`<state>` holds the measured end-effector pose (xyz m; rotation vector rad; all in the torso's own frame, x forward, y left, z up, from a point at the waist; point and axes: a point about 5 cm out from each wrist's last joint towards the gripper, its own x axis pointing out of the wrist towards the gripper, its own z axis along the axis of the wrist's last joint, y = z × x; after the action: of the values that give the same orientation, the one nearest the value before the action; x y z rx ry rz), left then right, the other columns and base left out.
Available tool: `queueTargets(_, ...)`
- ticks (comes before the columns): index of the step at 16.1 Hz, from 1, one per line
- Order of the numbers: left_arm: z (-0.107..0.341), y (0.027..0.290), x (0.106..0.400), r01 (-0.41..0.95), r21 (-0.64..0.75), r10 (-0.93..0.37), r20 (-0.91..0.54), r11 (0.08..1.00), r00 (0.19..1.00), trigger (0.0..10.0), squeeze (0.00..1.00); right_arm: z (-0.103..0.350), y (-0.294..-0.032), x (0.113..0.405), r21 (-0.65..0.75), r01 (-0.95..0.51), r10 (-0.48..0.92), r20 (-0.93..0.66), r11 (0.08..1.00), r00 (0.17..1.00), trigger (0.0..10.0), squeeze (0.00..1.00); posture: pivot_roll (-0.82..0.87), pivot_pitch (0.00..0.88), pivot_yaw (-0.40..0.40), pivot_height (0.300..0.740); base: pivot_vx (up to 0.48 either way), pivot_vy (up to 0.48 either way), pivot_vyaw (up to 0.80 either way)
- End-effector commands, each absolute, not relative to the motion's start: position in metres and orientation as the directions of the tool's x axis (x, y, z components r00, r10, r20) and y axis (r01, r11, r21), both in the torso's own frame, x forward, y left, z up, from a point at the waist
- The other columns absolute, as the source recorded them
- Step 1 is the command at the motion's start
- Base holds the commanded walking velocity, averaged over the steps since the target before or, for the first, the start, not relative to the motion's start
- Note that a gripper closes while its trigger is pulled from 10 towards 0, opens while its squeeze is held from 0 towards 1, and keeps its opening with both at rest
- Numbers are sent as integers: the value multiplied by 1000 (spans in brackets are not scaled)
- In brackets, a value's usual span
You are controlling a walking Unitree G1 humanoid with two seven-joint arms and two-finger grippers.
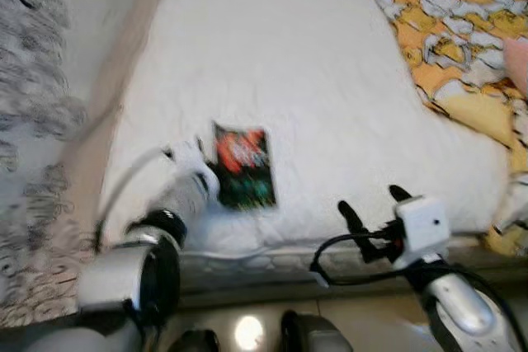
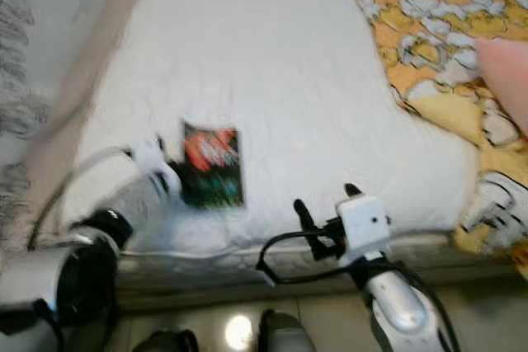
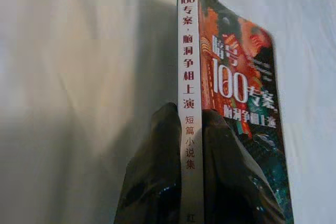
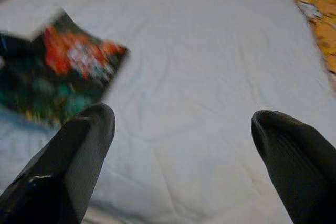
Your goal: Clean up the room
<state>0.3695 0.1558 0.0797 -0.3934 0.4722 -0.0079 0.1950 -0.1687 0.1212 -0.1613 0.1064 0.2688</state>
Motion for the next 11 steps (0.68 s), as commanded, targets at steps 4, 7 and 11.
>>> queueTargets(4,112,164,386,-34,-256,-56,-334,966,941,10000,0,126,-167,184,-155,-313,286,-174,937,942,10000,0,-481,257,-64,740,0,0,0)
queueTargets(7,119,170,390,9,-76,-33,-328,997,944,10000,345,132,-172,179,-157,-312,280,-195,937,940,10000,0,-490,266,-77,740,0,0,0)
queueTargets(11,121,185,389,-14,53,31,-336,998,941,10000,722,127,-155,162,4,-512,488,-309,859,817,10000,0,-488,274,-88,740,0,0,0)
